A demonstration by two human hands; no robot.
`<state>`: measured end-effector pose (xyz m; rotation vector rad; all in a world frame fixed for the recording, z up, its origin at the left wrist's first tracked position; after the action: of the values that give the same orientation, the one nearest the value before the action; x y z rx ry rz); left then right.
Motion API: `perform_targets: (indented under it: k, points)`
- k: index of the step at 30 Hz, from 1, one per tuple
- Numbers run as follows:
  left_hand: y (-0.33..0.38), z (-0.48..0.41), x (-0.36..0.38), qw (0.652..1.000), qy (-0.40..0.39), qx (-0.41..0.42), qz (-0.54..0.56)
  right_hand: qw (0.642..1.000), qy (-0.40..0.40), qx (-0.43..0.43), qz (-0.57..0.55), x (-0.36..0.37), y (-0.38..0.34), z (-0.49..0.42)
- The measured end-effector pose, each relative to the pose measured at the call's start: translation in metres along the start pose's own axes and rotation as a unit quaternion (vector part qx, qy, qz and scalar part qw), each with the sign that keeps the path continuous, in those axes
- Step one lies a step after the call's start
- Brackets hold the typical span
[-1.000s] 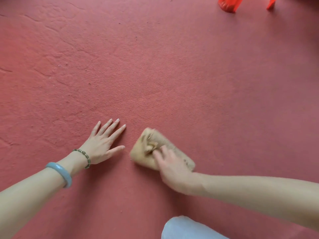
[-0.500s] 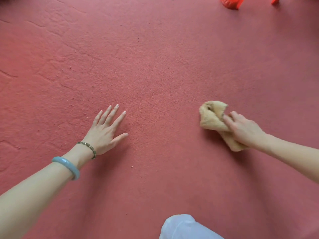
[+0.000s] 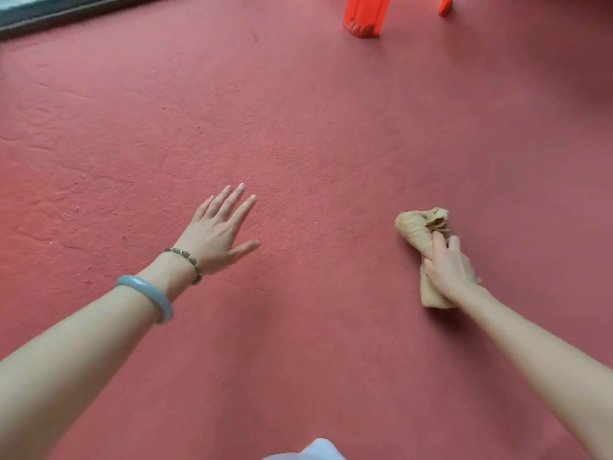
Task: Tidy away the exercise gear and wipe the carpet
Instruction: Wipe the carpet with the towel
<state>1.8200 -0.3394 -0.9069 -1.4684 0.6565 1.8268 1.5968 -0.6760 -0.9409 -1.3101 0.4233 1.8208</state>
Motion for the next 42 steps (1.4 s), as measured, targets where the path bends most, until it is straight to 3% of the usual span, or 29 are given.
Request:
perform_targets:
  k: [7, 12, 17, 21, 25, 28, 30, 32, 33, 36, 39, 42]
  points:
    - [0.033, -0.039, -0.061, 0.995, -0.024, 0.082, -0.048, 0.992, -0.082, 0.041, -0.087, 0.015, -0.010, -0.008]
    - [0.041, -0.074, -0.063, 0.990, -0.034, 0.120, -0.061, 0.991, -0.080, 0.029, -0.100, 0.021, -0.006, -0.018]
    - [0.017, -0.126, -0.073, 0.974, -0.022, 0.197, -0.110, 0.980, 0.011, 0.087, -0.181, 0.021, 0.004, -0.018]
    - [-0.002, -0.168, -0.068, 0.969, -0.030, 0.200, -0.141, 0.919, 0.152, 0.233, -0.280, 0.019, -0.006, -0.008]
    - [-0.007, -0.201, -0.041, 0.974, -0.039, 0.193, -0.114, 0.887, 0.140, 0.327, -0.294, 0.022, -0.059, -0.036]
    - [-0.004, -0.231, -0.024, 0.979, -0.039, 0.184, -0.077, 0.929, 0.098, 0.237, -0.266, 0.022, -0.132, -0.076]
    - [-0.005, -0.251, -0.019, 0.982, -0.027, 0.179, -0.052, 0.967, 0.020, 0.077, -0.242, 0.027, -0.219, -0.101]
    - [-0.012, -0.269, -0.020, 0.986, -0.012, 0.167, -0.020, 0.980, -0.072, -0.070, -0.171, 0.040, -0.306, -0.115]
    - [-0.019, -0.278, -0.022, 0.988, -0.011, 0.153, -0.003, 0.981, -0.091, -0.104, -0.138, 0.045, -0.333, -0.122]
    - [-0.040, -0.306, -0.027, 0.993, -0.006, 0.116, 0.036, 0.985, -0.072, -0.134, -0.079, 0.046, -0.344, -0.138]
    - [-0.037, -0.334, -0.029, 0.986, 0.009, 0.160, 0.042, 0.987, -0.040, -0.158, -0.011, 0.039, -0.299, -0.139]
    - [-0.009, -0.361, -0.027, 0.979, 0.016, 0.193, 0.058, 0.985, -0.045, -0.080, -0.147, 0.011, -0.235, -0.153]
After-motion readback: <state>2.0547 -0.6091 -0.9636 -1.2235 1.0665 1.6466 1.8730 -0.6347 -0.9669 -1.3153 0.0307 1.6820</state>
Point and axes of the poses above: each hand's wrist, its own z-axis away from the middle knuckle, its own x-axis out of the palm, y = z × x, the point moved 7 cm from there along -z, towards the middle knuckle, and after that the axes turned 9 degrees about -z, right-handed, at the moved point
